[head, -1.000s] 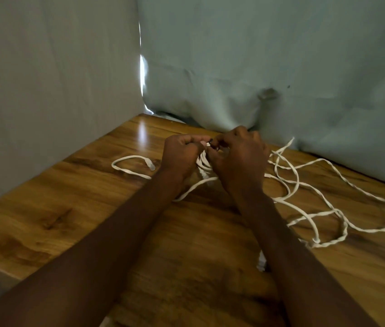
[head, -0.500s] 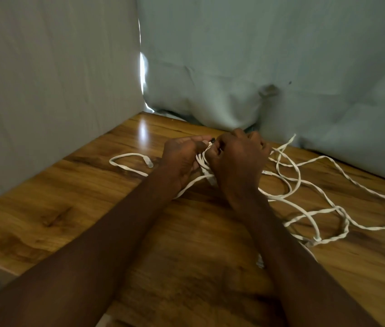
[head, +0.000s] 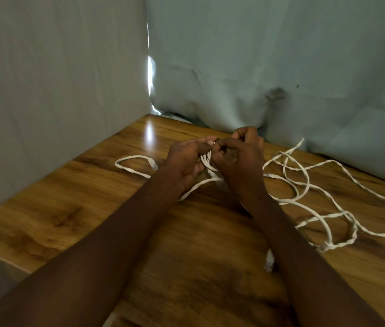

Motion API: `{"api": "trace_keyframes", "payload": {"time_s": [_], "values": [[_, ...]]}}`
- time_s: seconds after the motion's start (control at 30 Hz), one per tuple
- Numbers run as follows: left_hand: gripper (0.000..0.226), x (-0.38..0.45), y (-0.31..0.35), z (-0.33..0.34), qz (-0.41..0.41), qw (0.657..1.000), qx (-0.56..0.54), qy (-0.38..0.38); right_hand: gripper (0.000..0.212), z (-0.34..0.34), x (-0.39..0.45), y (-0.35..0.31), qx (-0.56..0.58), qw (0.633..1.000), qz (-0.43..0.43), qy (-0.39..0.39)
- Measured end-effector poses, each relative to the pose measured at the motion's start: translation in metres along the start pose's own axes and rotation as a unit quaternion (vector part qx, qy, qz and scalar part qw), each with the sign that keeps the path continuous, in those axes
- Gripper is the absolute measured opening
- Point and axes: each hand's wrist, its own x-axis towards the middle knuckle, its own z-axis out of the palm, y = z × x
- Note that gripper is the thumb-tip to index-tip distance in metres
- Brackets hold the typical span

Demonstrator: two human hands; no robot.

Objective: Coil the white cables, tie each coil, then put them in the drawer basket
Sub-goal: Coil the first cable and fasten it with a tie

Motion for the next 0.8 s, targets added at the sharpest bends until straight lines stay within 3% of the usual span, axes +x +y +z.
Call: {"api": "trace_keyframes", "payload": {"time_s": [0.1,0.23,0.37,0.47,0.6,0.8], "values": [[0.026,0.001,0.003,0.001,0.009,1.0,-0.027,-0.007,0.019,-0.004,0.001,-0.002,0.091,0.996,0.027,-0.006],[0.025,0.005,0.005,-0.002,0.03,0.998,-0.046,-0.021,0.035,-0.004,0.003,-0.001,0.247,0.96,0.127,0.031],[0.02,0.006,0.005,-0.001,0.069,0.995,-0.059,-0.035,0.018,-0.001,0.007,0.0,0.348,0.915,0.205,0.014],[0.021,0.003,0.002,0.0,0.123,0.991,0.036,-0.04,0.022,-0.007,0.009,-0.004,0.434,0.856,0.28,0.012],[0.018,0.002,-0.004,0.002,0.265,0.936,0.227,-0.038,0.025,-0.018,0.01,-0.007,0.52,0.793,0.318,-0.01],[0.013,0.009,0.0,-0.003,0.249,0.942,0.215,-0.063,0.025,-0.016,0.011,-0.01,0.604,0.733,0.311,-0.038]]}}
